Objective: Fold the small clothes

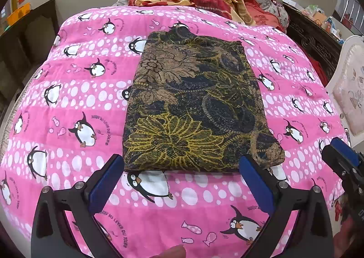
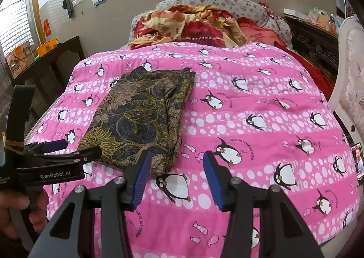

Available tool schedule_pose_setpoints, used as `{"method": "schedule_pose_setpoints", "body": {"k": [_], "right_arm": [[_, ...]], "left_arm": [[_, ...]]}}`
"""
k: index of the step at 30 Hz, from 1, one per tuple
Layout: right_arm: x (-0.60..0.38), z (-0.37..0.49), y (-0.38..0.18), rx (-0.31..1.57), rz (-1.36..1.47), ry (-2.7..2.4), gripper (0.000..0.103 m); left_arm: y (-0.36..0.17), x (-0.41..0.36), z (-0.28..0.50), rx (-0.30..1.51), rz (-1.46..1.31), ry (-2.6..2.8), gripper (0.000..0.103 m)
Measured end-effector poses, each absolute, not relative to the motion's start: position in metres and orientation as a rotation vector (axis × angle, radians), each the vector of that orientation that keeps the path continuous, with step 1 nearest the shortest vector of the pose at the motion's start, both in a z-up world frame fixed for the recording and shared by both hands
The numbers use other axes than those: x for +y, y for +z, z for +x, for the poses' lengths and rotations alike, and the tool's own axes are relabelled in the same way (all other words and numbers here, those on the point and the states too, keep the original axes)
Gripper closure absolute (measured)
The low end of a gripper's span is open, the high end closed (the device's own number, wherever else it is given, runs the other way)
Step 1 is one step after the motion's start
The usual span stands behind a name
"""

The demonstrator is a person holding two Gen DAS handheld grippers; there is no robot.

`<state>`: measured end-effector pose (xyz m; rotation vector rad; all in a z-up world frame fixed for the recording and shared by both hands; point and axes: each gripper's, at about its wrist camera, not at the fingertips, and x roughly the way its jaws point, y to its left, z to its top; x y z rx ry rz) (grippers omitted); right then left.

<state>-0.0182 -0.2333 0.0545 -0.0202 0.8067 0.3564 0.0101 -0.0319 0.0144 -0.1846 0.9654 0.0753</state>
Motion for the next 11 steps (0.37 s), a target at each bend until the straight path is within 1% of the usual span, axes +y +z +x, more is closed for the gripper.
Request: {"method": "schedule_pose_setpoints", "body": {"k": [5,8,11], "right_arm": [[-0.2312,-0.0200,0.0547,0.807,-0.024,0.355,0.053],[-0.2312,-0.0195,0.0541,0.808,-0.024,0.356,0.053],[-0.2312,-0.0198,0.0539,0.808,-0.024,0.356,0.053]], "left_arm": [[0.0151,-0.0313,0.0099,0.959,-0.187,0.067,0.017],[0.0174,-0.0311,0.0057,0.929,-0.195,0.052,0.020],[0.0192,-0.0339,0.0042,0.917,-0.184,0.045,0.020]]}}
